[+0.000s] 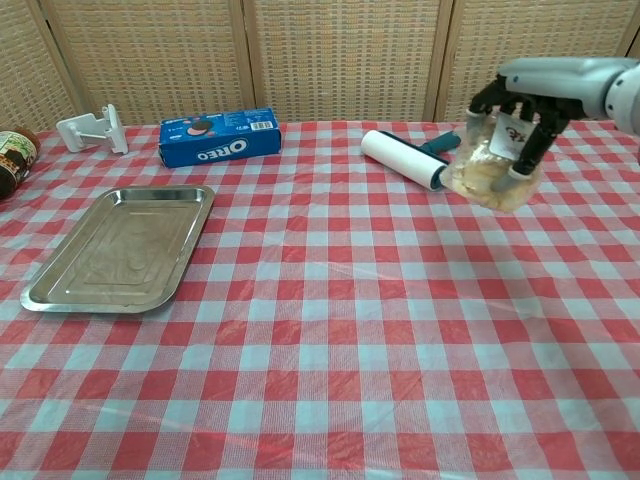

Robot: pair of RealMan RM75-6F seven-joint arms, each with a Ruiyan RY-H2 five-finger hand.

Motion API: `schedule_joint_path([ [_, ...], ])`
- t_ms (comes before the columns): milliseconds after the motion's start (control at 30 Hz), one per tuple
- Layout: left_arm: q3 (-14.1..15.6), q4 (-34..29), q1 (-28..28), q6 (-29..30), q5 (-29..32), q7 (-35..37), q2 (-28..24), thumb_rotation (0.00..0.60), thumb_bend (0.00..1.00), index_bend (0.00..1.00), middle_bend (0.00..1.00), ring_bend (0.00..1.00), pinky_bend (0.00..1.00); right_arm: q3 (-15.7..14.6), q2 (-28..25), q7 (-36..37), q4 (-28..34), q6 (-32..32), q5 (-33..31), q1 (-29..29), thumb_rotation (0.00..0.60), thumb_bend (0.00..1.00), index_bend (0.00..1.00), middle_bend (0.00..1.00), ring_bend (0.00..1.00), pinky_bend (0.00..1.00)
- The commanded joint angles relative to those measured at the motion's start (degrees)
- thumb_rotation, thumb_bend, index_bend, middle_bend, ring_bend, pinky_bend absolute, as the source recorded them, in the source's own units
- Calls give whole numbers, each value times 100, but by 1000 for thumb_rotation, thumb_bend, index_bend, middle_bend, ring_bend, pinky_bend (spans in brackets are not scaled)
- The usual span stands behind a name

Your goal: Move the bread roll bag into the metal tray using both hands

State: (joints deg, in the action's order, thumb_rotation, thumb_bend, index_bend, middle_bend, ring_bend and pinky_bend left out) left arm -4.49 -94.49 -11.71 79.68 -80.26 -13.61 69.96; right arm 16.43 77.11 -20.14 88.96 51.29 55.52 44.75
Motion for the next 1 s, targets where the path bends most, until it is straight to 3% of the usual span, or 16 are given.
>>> schedule_joint_path([
  [33,8,0,-17,-30,-16,40,11,600,0,0,0,0,0,258,63,-452,189,-38,-441,433,600,138,548,432,421,504],
  [300,20,49,-79,-223,59,188,-16,600,0,0,0,0,0,473,737,-1198,-328,-203,-1384,1409,600,138,548,432,421,503],
  [600,11,120,-115,-340,115,402,-53,600,0,0,0,0,0,587,1361,-1518,-1138,-462,-2046,2216,600,138,528,408,414,488],
  [667,12,139,-121,-361,123,444,-62,600,0,0,0,0,0,584,1483,-1577,-1317,-492,-2183,2376,600,135,498,374,383,426],
  [833,14,156,-131,-400,148,507,-75,600,0,0,0,0,0,518,1567,-1649,-1404,-538,-2391,2561,600,125,343,148,134,86],
  [1000,18,152,-134,-403,149,523,-82,600,0,0,0,0,0,457,1550,-1748,-1307,-416,-2521,2636,600,115,227,10,3,11],
])
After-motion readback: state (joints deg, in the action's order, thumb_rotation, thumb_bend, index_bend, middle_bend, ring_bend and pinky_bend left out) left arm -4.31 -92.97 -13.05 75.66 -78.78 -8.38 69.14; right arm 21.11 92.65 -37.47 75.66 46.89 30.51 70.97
